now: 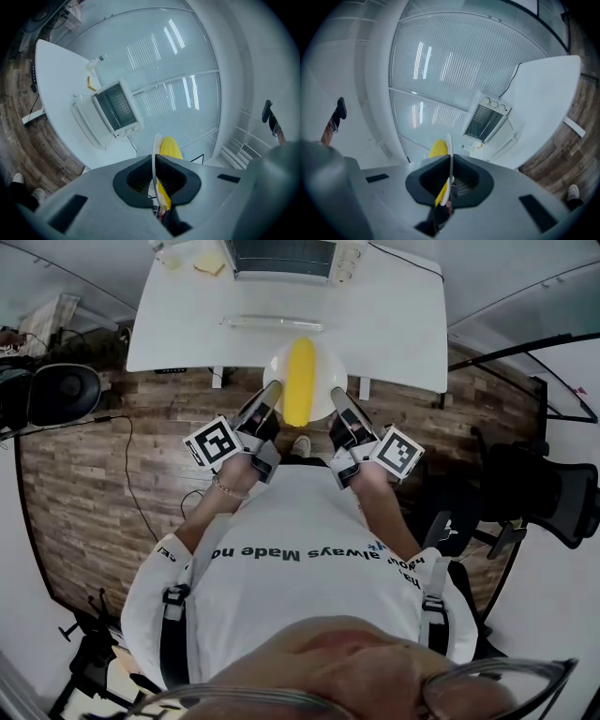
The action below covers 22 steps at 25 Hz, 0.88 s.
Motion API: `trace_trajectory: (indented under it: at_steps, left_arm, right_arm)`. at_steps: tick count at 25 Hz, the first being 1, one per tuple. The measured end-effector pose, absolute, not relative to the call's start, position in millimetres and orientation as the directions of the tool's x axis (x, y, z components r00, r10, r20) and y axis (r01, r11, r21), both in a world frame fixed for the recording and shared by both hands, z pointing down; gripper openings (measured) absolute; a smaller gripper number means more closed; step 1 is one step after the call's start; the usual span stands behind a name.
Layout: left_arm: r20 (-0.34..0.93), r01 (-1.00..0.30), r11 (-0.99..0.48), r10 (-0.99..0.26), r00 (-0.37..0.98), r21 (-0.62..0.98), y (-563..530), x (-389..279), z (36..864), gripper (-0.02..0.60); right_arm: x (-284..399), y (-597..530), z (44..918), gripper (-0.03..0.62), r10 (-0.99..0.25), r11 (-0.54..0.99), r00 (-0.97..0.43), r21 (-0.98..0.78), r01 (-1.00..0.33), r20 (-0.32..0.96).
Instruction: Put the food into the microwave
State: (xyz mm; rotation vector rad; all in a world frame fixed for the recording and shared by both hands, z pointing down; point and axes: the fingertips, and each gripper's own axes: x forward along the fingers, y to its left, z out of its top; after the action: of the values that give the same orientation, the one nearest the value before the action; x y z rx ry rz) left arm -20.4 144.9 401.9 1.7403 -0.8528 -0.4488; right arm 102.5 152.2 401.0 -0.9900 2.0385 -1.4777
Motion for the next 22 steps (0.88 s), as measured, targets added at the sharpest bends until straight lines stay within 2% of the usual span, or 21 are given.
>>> trace_trajectory:
  at_steps: [7,14,18,22]
  left_arm:
    - [0.125,-0.354,-0.165,-0.735,0.666,0.921,119,-23,407,0.015]
    - [0.112,-0.3,-0.126,-0.739,0.664,0.946,89,-26,414,0.015]
    - [0.123,-0.339,-0.155,-0.731,0.671,0.928,60,-36,416,0.015]
    - [0.126,-0.311,-0.124,-0.73,0.672,0.942,33,-44,418,0.016]
  right_arm:
    - [102,126,408,0.021,-0.752,0.163,-0.656,-0.945,-0.285,0.068]
    - [96,95,414,0.021,-0.754,0.161,-0.652,-0.942,-0.296,0.076]
    - [89,69,415,0.021,-0.757,0.15,-0.648,-0.943,-0.297,0.084]
    - [80,41,416,0.021,-0.76,0.145,-0.643,-0.941,-0.305,0.092]
